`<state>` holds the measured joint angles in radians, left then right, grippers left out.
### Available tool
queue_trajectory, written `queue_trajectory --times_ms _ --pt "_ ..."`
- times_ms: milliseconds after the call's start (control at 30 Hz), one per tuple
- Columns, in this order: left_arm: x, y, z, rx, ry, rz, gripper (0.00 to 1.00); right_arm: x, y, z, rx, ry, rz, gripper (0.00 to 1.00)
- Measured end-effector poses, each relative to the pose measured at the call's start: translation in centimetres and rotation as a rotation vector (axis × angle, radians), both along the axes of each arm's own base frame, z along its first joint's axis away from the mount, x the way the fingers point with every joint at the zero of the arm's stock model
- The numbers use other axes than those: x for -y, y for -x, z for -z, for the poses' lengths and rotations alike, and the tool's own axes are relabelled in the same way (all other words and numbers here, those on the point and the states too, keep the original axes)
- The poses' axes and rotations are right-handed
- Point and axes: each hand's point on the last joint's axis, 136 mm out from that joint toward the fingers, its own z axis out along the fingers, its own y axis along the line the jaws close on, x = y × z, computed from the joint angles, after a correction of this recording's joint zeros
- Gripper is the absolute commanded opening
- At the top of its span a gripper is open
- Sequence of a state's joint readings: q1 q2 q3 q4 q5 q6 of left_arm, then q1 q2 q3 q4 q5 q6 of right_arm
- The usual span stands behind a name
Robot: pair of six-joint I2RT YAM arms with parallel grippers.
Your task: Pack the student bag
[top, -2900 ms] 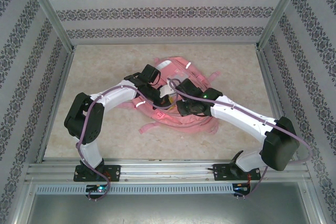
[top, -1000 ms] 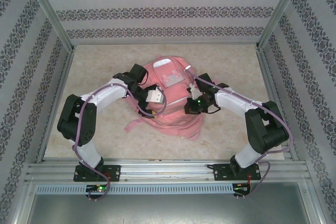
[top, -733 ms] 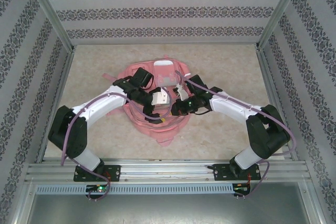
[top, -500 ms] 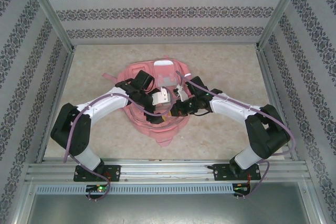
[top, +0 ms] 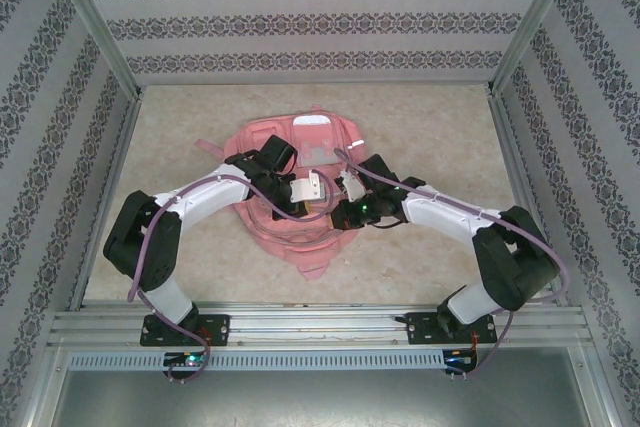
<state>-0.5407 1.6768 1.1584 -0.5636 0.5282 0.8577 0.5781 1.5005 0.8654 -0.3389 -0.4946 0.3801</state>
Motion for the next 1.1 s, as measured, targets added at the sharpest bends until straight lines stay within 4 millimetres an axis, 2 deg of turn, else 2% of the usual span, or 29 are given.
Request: queue_trajectory --times_ms 267,433,533,700,767,800,833,900,933,967,1000,1100 --pt "-0.4 0.4 -0.5 0.099 0.035 0.193 0.00 4.4 -3.0 0.8 0.069 0.116 0.125 0.00" --pt "-1.4 1.0 -0.3 0.123 0.024 0.295 0.00 6.1 -4.7 1.0 0.127 0.160 0.159 0.00" --pt "-2.3 1.3 -0.3 0.122 0.010 0.351 0.00 6.3 -5.7 0.7 0.181 0.153 0.157 0.00" --pt "-2.9 1.2 0.1 0.138 -0.010 0.440 0.00 5.4 -6.6 -0.3 0.255 0.105 0.114 0.01" --pt "-3.0 1.2 0.1 0.150 -0.010 0.457 0.00 4.9 -6.4 -0.6 0.259 0.081 0.090 0.24" --pt "-3.2 1.1 0.1 0.154 -0.008 0.460 0.00 4.7 -6.3 -0.8 0.263 0.072 0.075 0.32" --pt "-3.4 1.0 0.1 0.156 -0.005 0.460 0.06 4.5 -6.1 -1.1 0.276 0.061 0.052 0.37" --pt "-3.9 0.5 -0.1 0.157 0.012 0.444 0.51 4.2 -5.6 -2.0 0.317 0.039 -0.002 0.43" --pt "-4.2 0.2 -0.2 0.155 0.025 0.429 0.68 4.0 -5.0 -2.3 0.338 0.030 -0.032 0.44" --pt "-4.5 0.0 -0.3 0.154 0.034 0.413 0.93 4.0 -4.6 -2.5 0.351 0.023 -0.056 0.46" --pt "-4.8 -0.3 -0.4 0.150 0.039 0.395 0.99 3.9 -3.9 -2.6 0.350 0.013 -0.091 0.46" --pt "-4.9 -0.6 -0.8 0.127 0.067 0.340 0.99 3.5 -2.8 -2.0 0.320 0.008 -0.184 0.47"
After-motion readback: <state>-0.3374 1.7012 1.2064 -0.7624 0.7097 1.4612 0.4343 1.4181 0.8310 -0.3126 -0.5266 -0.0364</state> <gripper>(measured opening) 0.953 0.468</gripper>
